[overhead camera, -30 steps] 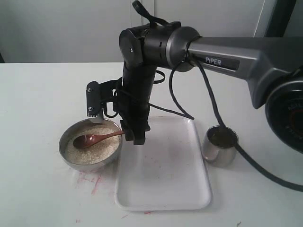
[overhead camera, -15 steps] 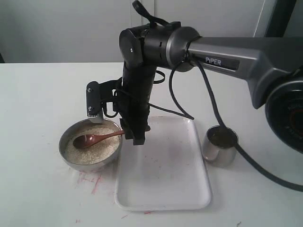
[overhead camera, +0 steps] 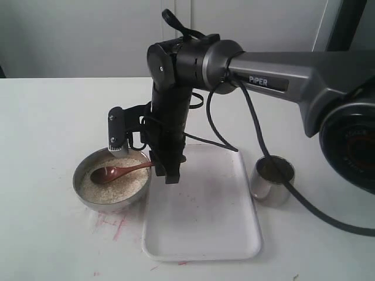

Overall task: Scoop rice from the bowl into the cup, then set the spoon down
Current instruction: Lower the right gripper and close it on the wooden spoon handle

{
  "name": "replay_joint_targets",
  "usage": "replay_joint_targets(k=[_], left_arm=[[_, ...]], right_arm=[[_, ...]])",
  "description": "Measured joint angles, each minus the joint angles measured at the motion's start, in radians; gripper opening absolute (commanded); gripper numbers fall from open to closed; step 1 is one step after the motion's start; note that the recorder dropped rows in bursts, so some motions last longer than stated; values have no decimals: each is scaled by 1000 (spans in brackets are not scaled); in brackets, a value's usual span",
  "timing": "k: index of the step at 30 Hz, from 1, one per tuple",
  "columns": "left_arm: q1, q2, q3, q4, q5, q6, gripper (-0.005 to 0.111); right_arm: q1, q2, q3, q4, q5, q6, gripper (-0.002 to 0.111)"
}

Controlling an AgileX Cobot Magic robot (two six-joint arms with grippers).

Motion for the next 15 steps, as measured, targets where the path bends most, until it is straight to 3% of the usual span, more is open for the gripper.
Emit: replay_joint_targets(k=[15], left_arm=[[0,0,0,0,0,0,14]], right_arm=[[0,0,0,-19,17,0,28]])
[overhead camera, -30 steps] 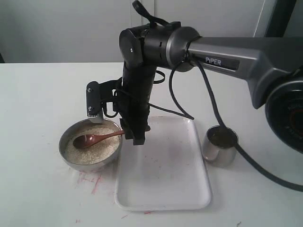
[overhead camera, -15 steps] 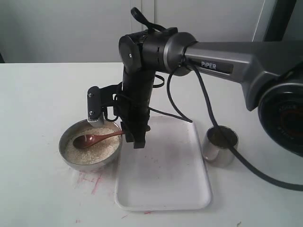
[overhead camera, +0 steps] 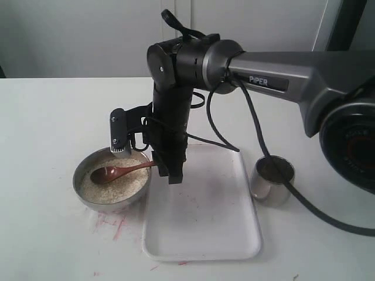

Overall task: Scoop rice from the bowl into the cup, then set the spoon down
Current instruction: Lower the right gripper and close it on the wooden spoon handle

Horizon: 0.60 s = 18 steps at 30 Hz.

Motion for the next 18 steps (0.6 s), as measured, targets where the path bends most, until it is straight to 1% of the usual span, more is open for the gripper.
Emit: replay_joint_targets(k=[11,18], left_arm=[[0,0,0,0,0,0,14],[0,0,0,0,0,0,14]], right_arm=[[0,-16,0,2,-4,0,28],[0,-17,0,21,-7,0,20]])
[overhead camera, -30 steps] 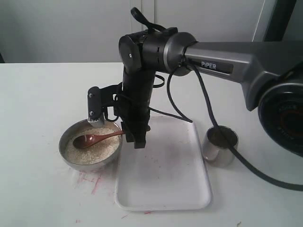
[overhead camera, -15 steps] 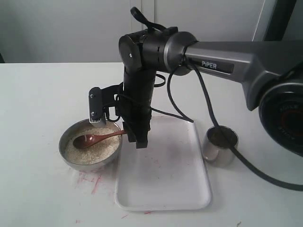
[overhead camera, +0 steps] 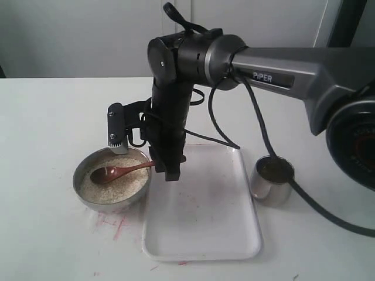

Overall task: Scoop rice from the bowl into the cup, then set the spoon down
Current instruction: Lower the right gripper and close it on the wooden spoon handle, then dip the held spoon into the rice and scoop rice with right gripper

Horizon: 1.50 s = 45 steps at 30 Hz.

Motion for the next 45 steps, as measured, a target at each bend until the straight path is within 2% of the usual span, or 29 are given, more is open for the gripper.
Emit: replay_joint_targets(k=[9,14,28,33,38,45], left_arm=[[0,0,0,0,0,0,14],[0,0,0,0,0,0,14],[0,0,0,0,0,0,14],[0,0,0,0,0,0,14],[0,0,0,0,0,0,14],[0,0,0,0,0,0,14]], right_arm=[[0,0,0,0,-2,0,11],[0,-2,0,-6,7,0,0],[31,-105,0,-129,40,27,0],[96,-153,0,-322,65,74,0],[188,-175,0,-553,66,174,0],[280,-167,0,-777,103,349,0]])
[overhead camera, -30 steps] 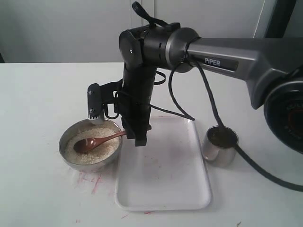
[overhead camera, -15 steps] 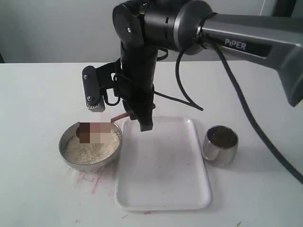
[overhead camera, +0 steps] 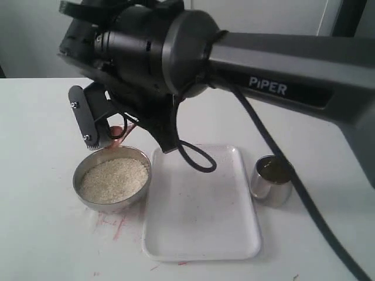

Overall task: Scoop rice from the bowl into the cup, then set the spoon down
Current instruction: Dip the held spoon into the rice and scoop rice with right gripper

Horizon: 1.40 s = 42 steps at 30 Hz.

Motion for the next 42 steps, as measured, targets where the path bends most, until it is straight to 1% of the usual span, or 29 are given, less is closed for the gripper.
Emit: replay_joint_targets(k=[3,6,12,17,36,42], left_arm=[[0,0,0,0,0,0,14],[0,0,0,0,0,0,14],[0,0,0,0,0,0,14],[0,0,0,0,0,0,14],[0,0,0,0,0,0,14],[0,0,0,0,0,0,14]], right_arm=[[18,2,12,-68,9,120,0],[30,2,34,-84,11,174,0],[66,2,74,-71,11,209,0],[73,8,80,-67,11,241,0],[57,77,82,-23,11,251,0],[41,77,82,48,11,225,0]])
